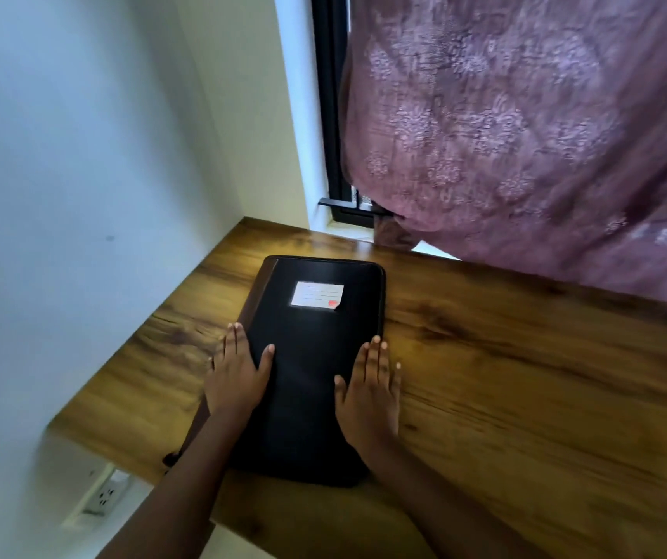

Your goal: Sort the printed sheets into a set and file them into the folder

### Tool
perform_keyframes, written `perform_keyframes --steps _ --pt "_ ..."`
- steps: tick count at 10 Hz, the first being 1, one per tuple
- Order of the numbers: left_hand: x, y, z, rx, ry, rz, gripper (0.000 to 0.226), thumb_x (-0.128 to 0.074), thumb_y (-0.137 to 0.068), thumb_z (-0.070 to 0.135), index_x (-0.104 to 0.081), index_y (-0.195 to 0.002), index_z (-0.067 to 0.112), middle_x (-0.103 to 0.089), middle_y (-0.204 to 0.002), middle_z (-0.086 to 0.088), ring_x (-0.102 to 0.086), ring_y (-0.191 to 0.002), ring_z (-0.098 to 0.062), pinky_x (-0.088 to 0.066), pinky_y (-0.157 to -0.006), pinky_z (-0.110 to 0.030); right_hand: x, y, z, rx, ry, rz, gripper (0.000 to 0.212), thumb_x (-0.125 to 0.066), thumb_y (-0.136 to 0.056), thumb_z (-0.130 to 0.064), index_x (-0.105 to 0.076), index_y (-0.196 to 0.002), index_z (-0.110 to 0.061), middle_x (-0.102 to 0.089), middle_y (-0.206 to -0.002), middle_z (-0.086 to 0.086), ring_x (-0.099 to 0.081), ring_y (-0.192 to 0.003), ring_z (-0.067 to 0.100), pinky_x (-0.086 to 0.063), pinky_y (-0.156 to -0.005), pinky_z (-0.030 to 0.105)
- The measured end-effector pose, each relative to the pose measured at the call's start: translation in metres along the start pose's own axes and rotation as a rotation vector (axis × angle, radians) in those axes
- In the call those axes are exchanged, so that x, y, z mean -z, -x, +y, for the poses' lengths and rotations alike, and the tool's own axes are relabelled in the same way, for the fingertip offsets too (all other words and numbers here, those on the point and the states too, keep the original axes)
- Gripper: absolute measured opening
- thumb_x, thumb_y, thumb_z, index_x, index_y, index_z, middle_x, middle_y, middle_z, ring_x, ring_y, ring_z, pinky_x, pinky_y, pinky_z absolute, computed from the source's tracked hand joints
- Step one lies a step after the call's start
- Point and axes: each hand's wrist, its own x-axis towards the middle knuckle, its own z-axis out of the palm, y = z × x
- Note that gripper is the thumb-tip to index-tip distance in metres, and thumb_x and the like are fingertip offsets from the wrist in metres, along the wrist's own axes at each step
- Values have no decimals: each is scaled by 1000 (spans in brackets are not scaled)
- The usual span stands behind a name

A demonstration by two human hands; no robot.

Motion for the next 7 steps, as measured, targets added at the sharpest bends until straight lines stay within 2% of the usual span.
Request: perform_keyframes --steps 1,3,4,5,6,7 --pt "2 -18 -16 -27 -11 -7 77 -24 -96 61 -12 -154 12 -19 -159 -7 -20 -146 -24 -23 -115 -45 -8 -5 -21 -13 15 -11 69 -30 -86 -45 -49 -134 2 -47 -140 21 -45 -131 33 -29 -106 49" --pt "1 -37 -31 -64 -1 -15 77 -27 -96 60 -12 -154 13 -18 -160 -6 -18 -146 -23 -22 -115 -45 -16 -7 -39 -47 7 -21 70 -29 -86 -46 -49 -135 0 -47 -141 19 -45 -131 33 -30 -106 48" --pt "2 -38 -32 -62 11 -36 76 -29 -96 60 -13 -154 12 -19 -159 -6 -20 -146 -24 -23 -115 -45 -13 -4 -39 -57 -27 -75 73 -19 -89 -47 -29 -146 -2 -27 -153 18 -25 -143 31 -13 -113 46" --pt "6 -38 -30 -84 -8 -44 74 -31 -97 57 -15 -153 13 -20 -159 -8 -21 -145 -27 -26 -112 -47 -11 -6 -33 -13 -56 -118 71 -23 -98 -47 0 -151 -6 4 -160 12 6 -147 26 7 -115 43" --pt "13 -36 -27 -147 -16 -43 62 -37 -98 49 -26 -151 18 -22 -158 -9 -21 -145 -29 -25 -112 -50 1 -4 -24 41 -114 -151 77 -32 -97 -50 2 -152 -9 7 -160 9 8 -147 23 10 -115 45" --pt "15 -29 -5 -255 -61 -41 53 -47 -96 43 -41 -144 22 -32 -155 -5 -27 -143 -25 -27 -113 -51 22 -3 2 57 -141 -148 76 -40 -96 -47 -4 -152 -12 1 -160 6 4 -147 22 5 -117 47"
